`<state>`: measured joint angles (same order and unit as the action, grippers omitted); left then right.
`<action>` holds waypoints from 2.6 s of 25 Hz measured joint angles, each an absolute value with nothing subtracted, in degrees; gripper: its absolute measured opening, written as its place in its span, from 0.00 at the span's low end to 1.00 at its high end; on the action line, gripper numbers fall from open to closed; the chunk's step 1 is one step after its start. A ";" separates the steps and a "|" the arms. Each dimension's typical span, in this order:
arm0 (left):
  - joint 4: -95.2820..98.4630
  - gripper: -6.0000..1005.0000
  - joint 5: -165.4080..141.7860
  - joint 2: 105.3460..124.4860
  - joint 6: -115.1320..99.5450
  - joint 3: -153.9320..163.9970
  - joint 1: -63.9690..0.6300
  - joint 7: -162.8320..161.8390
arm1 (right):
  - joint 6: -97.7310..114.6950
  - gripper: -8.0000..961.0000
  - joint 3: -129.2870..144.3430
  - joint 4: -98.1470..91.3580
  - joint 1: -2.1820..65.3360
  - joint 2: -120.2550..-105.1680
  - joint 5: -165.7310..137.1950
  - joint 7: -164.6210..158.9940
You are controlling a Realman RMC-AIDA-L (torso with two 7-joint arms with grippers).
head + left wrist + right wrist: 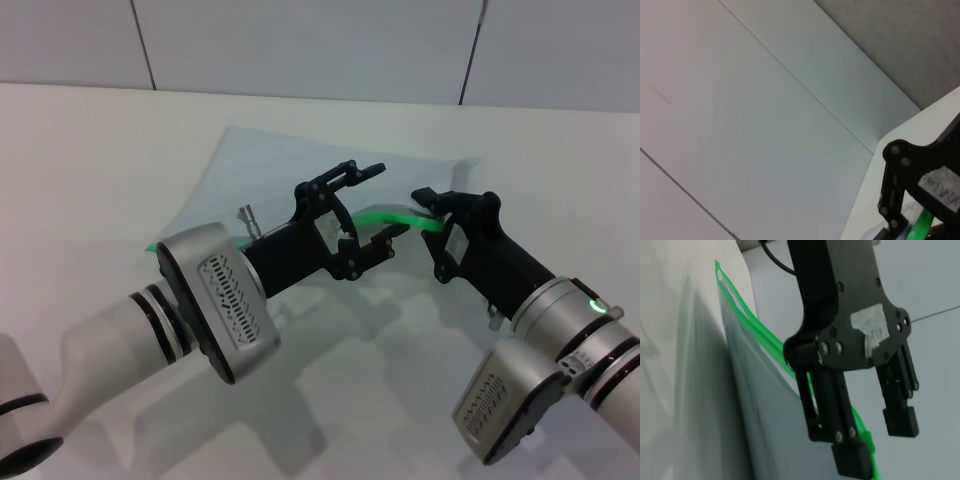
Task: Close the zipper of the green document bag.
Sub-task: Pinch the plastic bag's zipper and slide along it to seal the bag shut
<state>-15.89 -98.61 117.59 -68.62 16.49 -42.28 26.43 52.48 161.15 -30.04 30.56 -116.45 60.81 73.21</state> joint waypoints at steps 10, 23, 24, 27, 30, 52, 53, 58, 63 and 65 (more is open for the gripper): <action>-16.20 0.47 -98.87 117.60 -68.62 16.53 -42.28 29.09 | 52.48 0.07 161.92 -30.06 30.82 -116.45 60.82 73.22; -17.14 0.26 -98.93 117.60 -68.63 16.54 -42.28 34.15 | 52.49 0.07 162.09 -30.06 31.03 -116.46 60.82 73.21; -17.14 0.25 -98.94 117.60 -68.64 16.54 -42.28 34.17 | 52.49 0.07 162.12 -30.06 31.04 -116.45 60.82 73.21; -17.14 0.22 -98.94 117.60 -68.64 16.62 -42.28 34.19 | 52.48 0.07 162.16 -30.06 31.04 -116.45 60.82 73.21; -17.14 0.18 -98.96 117.60 -68.64 16.67 -42.28 34.19 | 52.48 0.08 162.16 -30.06 31.04 -116.46 60.81 73.21; -17.67 0.11 -98.60 117.60 -67.81 16.52 -42.28 33.71 | 53.41 0.08 162.14 -29.32 31.02 -116.32 61.33 72.66; -17.67 0.11 -98.60 117.60 -67.58 16.51 -42.28 33.70 | 53.53 0.08 161.98 -29.27 31.02 -116.31 61.35 72.64; -17.67 0.12 -98.51 117.60 -67.33 16.52 -42.26 33.67 | 53.77 0.08 160.24 -28.91 30.87 -116.23 61.45 72.59; -17.73 0.13 -98.51 117.60 -67.29 15.78 -41.96 33.66 | 54.57 0.08 159.24 -27.25 30.61 -116.19 61.53 70.96; -17.76 0.13 -98.51 117.60 -67.28 15.57 -41.87 33.66 | 55.83 0.08 159.19 -26.19 30.55 -116.18 61.56 69.56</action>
